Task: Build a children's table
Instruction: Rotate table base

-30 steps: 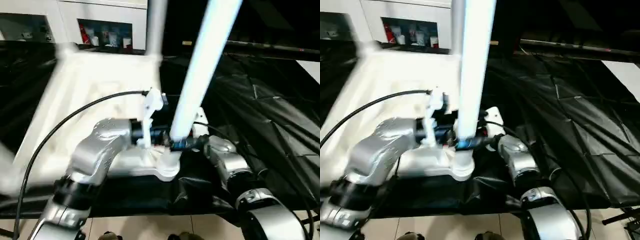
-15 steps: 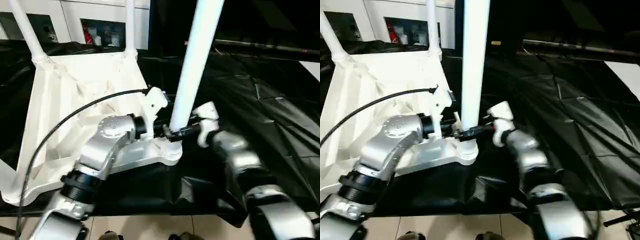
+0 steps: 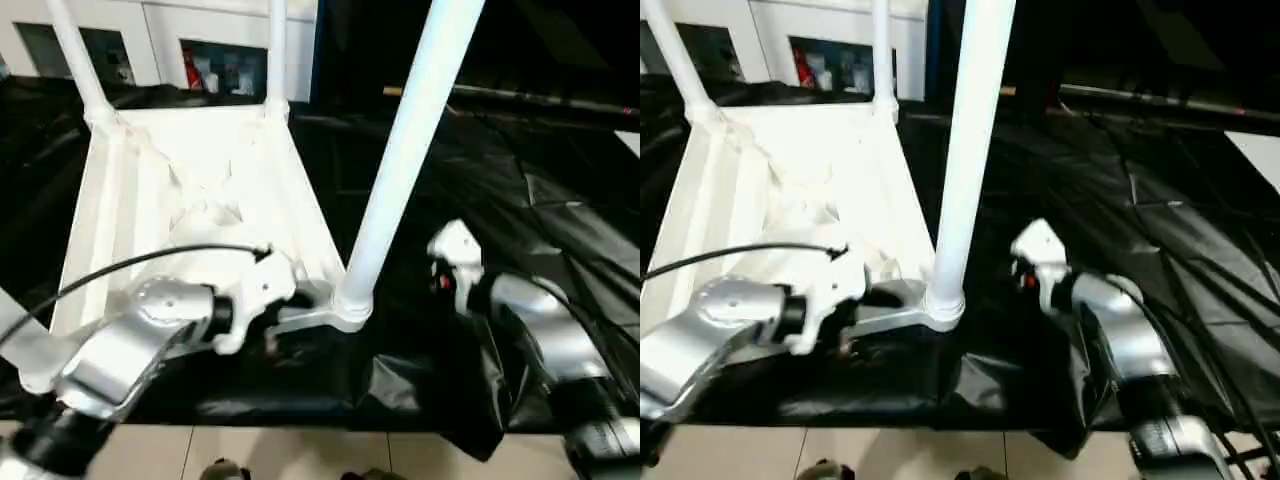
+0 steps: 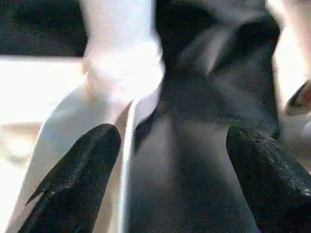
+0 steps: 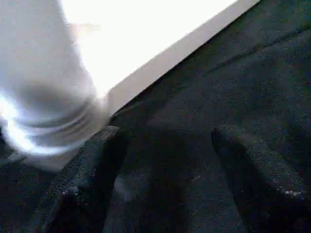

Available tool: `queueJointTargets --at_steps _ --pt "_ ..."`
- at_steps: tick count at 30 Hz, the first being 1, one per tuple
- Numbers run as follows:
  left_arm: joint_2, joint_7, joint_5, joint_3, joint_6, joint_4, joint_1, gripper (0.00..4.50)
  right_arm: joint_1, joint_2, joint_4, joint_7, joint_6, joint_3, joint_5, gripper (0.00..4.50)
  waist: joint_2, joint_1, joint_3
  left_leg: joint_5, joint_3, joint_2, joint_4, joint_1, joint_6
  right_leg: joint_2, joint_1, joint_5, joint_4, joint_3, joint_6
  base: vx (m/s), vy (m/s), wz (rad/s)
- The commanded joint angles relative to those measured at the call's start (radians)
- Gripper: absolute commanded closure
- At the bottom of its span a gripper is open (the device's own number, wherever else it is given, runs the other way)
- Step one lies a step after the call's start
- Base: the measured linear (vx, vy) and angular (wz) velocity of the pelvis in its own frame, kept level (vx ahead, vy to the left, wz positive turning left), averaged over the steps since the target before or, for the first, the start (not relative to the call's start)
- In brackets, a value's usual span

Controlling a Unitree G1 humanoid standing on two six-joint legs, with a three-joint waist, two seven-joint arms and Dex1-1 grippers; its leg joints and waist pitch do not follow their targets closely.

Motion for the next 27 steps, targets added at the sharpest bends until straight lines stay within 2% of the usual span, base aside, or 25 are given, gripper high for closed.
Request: queueJointTargets --at_steps 1,2,6,9,10,16,21,22,27 --pt "-0.009 0.028 0.014 -0.011 0.019 -0.016 -0.002 0.90 0.009 -0.019 -0.051 0.021 0.024 0.011 0.010 1.18 0.014 0.000 -0.068 -0.255 -0.017 0.029 -0.070 0.016 -0.014 -0.062 0.042 -0.299 -0.089 0.054 -0.162 0.000 0.000 0.00" --pt "-0.020 0.050 0.021 -0.008 0.016 -0.001 -0.011 1.13 0.020 -0.027 -0.075 0.034 0.034 0.019 0.014 1.18 0.014 0.000 -0.068 -0.253 -0.017 0.028 -0.070 0.015 -0.015 -0.061 0.042 -0.292 -0.088 0.054 -0.164 0.000 0.000 0.00" --pt "-0.044 0.085 0.035 -0.007 0.003 0.049 -0.038 1.27 0.053 -0.056 -0.159 0.086 0.071 0.044 0.027 1.18 0.013 0.005 -0.069 -0.241 -0.017 0.026 -0.067 0.014 -0.005 -0.060 0.045 -0.260 -0.087 0.053 -0.164 0.000 0.000 0.00" --pt "-0.049 0.073 0.048 -0.018 0.004 0.076 -0.048 1.67 0.073 -0.077 -0.212 0.110 0.097 0.055 0.033 1.18 0.014 0.007 -0.068 -0.241 -0.018 0.027 -0.068 0.014 -0.001 -0.061 0.045 -0.263 -0.089 0.053 -0.157 0.000 0.000 0.00" --pt "-0.050 0.072 0.052 -0.022 0.003 0.084 -0.049 1.67 0.076 -0.080 -0.217 0.112 0.100 0.056 0.033 1.18 0.018 0.007 -0.068 -0.241 -0.019 0.027 -0.069 0.014 -0.001 -0.061 0.045 -0.263 -0.089 0.053 -0.158 0.000 0.000 0.00" --pt "-0.031 0.047 0.059 -0.050 0.005 0.109 -0.055 2.22 0.082 -0.093 -0.235 0.112 0.117 0.055 0.034 1.18 0.017 0.006 -0.068 -0.253 -0.020 0.026 -0.068 0.016 -0.004 -0.062 0.044 -0.271 -0.090 0.053 -0.166 0.000 0.000 0.00" --pt "-0.018 0.035 0.062 -0.037 -0.003 0.125 -0.047 2.61 0.087 -0.100 -0.253 0.115 0.130 0.060 0.037 1.18 0.017 0.008 -0.069 -0.240 -0.020 0.027 -0.068 0.015 -0.003 -0.063 0.046 -0.250 -0.087 0.052 -0.170 0.000 0.000 0.00" --pt "-0.009 0.030 0.062 -0.031 -0.007 0.132 -0.043 2.74 0.089 -0.103 -0.258 0.122 0.135 0.062 0.043 1.18 0.014 0.007 -0.069 -0.238 -0.020 0.027 -0.068 0.015 -0.002 -0.062 0.046 -0.246 -0.087 0.052 -0.170 0.000 0.000 0.00" --pt "0.008 0.023 0.062 -0.018 -0.026 0.161 -0.037 3.17 0.089 -0.109 -0.262 0.136 0.134 0.065 0.049 1.18 0.016 0.007 -0.066 -0.255 -0.020 0.027 -0.069 0.016 -0.003 -0.064 0.043 -0.285 -0.091 0.052 -0.162 0.000 0.000 0.00"
